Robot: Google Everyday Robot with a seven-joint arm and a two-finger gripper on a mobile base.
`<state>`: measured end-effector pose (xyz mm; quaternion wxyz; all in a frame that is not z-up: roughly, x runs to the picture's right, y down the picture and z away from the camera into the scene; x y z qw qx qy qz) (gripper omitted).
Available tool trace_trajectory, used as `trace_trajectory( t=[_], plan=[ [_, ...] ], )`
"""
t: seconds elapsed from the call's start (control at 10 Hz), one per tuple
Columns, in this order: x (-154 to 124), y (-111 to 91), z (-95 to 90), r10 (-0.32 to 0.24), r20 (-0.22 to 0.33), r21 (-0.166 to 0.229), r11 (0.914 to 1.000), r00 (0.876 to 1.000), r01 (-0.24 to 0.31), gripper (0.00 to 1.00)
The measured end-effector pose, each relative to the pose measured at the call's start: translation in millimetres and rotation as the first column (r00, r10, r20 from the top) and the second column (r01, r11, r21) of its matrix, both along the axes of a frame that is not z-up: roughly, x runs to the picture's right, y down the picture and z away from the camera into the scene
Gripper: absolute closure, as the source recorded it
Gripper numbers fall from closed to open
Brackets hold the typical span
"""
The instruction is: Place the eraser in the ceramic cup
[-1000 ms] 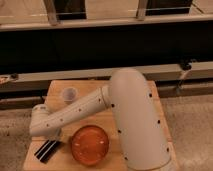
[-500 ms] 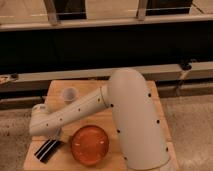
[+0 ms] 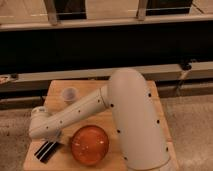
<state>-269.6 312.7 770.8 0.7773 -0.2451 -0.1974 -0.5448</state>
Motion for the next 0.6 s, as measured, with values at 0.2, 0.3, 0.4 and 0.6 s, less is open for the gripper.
trace_trajectory(
  t=[0.2, 0.3, 0.4, 0.6],
  plan=[
    [-2.4, 0.9, -1.3, 0.013, -0.004, 0.0, 0.9999, 1.0, -0.013, 0.2],
    [-4.3, 1.7, -2.1, 0.019, -0.007, -0.001, 0.9998, 1.0, -0.019, 0.2],
    [-6.2, 2.2, -2.8, 0.023, -0.006, -0.001, 0.9997, 1.0, -0.023, 0.2],
    [-9.6, 2.7, -3.1, 0.024, -0.004, 0.001, 0.9997, 1.0, -0.024, 0.23]
  ],
)
